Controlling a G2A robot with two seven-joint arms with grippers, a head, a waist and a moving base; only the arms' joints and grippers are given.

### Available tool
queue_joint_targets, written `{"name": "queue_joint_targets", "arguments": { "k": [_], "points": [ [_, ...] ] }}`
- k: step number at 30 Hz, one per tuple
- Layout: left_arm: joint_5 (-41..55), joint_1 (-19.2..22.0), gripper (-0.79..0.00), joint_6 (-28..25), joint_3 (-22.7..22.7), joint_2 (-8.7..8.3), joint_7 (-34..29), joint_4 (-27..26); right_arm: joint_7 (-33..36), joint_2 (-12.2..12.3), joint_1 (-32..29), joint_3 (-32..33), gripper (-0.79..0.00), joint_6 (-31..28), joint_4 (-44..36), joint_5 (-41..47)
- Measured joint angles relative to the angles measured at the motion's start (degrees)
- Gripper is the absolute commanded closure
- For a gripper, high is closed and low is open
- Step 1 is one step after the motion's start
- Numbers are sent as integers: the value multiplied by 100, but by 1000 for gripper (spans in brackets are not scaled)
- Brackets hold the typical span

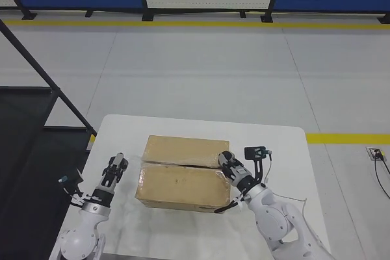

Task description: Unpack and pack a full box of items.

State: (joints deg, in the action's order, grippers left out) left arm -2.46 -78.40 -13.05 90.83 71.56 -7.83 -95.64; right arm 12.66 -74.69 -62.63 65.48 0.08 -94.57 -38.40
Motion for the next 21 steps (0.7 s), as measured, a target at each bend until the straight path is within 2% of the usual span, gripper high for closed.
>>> {"name": "queue_joint_targets", "arguments": {
  "k": [9, 12, 14, 17, 20, 21],
  "points": [
    [138, 40, -317, -142, 160, 5, 219, -122, -105, -20, -122, 47, 0, 42, -33, -23],
    [241, 3, -357, -219, 283, 6, 337, -344, -104, -26, -135, 50, 0, 54, -43, -49],
    [301, -52, -357, -263, 365, 2, 335, -556, -103, -32, -145, 45, 0, 66, -58, -67],
    [509, -209, -379, -306, 458, -8, 120, -934, -85, -42, -150, 36, 0, 89, -81, -89],
    [841, -454, -468, -290, 587, -36, -367, -1291, -62, -50, -140, 29, 0, 110, -91, -104],
    [1019, -593, -606, -241, 672, -55, -673, -1435, -51, -55, -132, 26, 0, 118, -91, -110]
  ]
}}
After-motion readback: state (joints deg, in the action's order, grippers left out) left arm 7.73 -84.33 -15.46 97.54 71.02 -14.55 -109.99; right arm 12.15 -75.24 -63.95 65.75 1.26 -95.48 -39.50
